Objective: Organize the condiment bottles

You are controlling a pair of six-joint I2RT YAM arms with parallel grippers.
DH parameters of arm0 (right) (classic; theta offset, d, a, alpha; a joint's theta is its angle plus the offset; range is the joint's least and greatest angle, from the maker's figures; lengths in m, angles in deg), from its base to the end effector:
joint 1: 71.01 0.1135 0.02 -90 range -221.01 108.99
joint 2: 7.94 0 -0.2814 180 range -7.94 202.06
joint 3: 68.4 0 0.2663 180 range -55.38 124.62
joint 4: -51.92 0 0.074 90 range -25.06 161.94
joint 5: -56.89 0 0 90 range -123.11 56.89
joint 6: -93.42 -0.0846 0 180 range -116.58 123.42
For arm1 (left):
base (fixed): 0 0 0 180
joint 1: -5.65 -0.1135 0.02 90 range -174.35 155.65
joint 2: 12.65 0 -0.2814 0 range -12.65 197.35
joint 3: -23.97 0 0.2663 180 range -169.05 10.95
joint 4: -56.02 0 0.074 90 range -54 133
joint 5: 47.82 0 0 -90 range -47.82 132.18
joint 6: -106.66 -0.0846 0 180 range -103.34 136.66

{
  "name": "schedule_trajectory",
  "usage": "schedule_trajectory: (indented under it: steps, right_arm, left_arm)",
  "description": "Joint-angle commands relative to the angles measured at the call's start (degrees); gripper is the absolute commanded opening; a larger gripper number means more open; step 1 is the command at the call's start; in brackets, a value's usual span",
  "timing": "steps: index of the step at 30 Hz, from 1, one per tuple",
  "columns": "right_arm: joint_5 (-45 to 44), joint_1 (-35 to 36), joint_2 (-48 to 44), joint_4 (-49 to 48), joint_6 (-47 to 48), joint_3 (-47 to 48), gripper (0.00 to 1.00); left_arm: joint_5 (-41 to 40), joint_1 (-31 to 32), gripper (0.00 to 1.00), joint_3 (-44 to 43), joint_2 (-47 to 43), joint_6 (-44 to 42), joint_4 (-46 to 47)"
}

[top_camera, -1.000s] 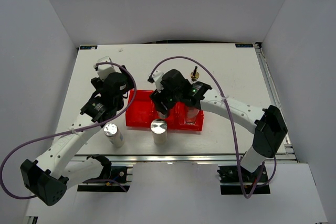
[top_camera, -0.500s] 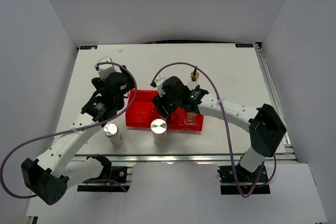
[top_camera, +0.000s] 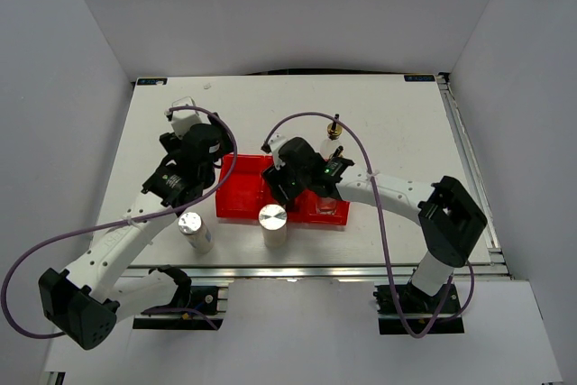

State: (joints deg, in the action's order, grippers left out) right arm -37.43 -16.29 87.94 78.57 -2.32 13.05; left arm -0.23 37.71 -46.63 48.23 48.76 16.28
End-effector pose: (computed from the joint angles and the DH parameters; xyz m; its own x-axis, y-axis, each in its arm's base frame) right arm 0.2513 0.3442 0.2230 -0.4558 -0.4715 -0.7550 -0.7393 0.6728 0.0261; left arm 0.2538 -0.0916 0.3360 -0.3045 -0.2723 -0.9128 -0.3126 0.9338 -0.1743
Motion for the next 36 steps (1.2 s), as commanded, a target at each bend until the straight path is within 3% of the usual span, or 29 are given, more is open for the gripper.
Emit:
schedule_trajectory:
  steps: [1,23,36]
  right_arm:
    - [0.6,0.2,-0.9,-4.7,-2.3,0.7,0.39]
    - [-2.4,0.3,-7.1,-2.9,-3.5,1.0,0.68]
    - [-1.0,0.3,-4.7,-3.8,-4.9,-0.7,0.69]
  left_arm:
    - [0.8,-0.1,0.98,-0.4,-0.2,0.1,0.2]
    - [3.5,-0.1,0.98,-1.9,0.2,1.4,-1.8]
    - [3.2,-0.1,0.98,-1.5,0.2,1.7,-2.5]
